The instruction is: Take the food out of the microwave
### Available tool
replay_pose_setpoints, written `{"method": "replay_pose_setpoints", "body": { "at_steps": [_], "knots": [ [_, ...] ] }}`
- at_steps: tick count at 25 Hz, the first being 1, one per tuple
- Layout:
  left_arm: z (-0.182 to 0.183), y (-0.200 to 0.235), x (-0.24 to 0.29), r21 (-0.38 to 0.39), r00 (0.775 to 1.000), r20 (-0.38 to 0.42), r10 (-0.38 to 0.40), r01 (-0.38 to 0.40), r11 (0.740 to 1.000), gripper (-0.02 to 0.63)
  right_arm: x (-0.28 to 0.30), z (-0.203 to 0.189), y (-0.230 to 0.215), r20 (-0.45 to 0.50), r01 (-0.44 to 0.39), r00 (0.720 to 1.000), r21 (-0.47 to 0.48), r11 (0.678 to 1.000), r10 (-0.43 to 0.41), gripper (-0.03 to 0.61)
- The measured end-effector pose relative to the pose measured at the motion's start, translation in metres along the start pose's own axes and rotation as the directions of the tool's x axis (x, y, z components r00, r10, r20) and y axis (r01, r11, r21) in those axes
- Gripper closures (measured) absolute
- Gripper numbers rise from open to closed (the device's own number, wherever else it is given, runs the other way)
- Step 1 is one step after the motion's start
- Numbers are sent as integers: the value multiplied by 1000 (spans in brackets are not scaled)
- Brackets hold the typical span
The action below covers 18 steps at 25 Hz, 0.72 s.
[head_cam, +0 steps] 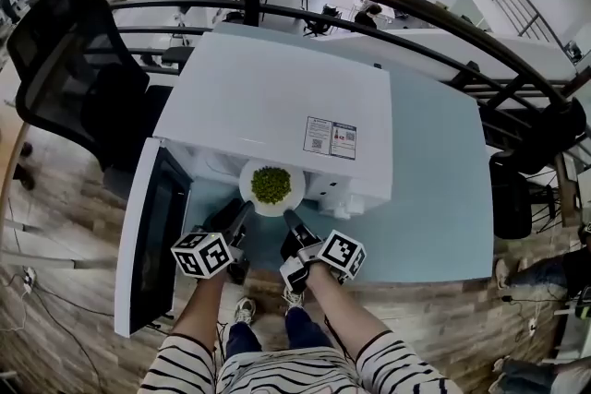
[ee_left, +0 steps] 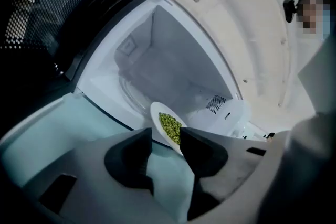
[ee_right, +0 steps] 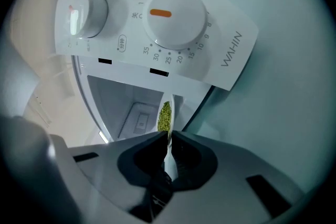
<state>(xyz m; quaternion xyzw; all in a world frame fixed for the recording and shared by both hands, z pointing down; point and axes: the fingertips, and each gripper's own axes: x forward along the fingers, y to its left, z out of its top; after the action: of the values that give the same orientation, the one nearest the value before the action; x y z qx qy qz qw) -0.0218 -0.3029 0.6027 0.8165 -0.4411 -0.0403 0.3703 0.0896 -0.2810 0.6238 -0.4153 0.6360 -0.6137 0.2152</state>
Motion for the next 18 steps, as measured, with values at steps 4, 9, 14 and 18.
{"method": "replay_pose_setpoints", "body": {
  "at_steps": [4, 9, 14, 18],
  "knots": [
    [-2, 3, 13, -68, 999, -14, -33, 32, 997, 466, 1, 1, 0, -10, -4, 1000, -6, 1000, 4, 535],
    [-2, 9, 22, -133, 999, -24, -38, 35, 991, 506, 2, 1, -3, -16, -4, 1000, -16, 1000, 4, 535],
    [-4, 12, 23, -195, 998, -47, -34, 24, 980, 537, 3, 2, -7, -19, 7, 1000, -31, 999, -8, 535],
    [-7, 14, 21, -308, 998, -33, -61, 48, 950, 563, 5, 2, -10, -7, 14, 1000, -40, 999, -14, 535]
  ]
}}
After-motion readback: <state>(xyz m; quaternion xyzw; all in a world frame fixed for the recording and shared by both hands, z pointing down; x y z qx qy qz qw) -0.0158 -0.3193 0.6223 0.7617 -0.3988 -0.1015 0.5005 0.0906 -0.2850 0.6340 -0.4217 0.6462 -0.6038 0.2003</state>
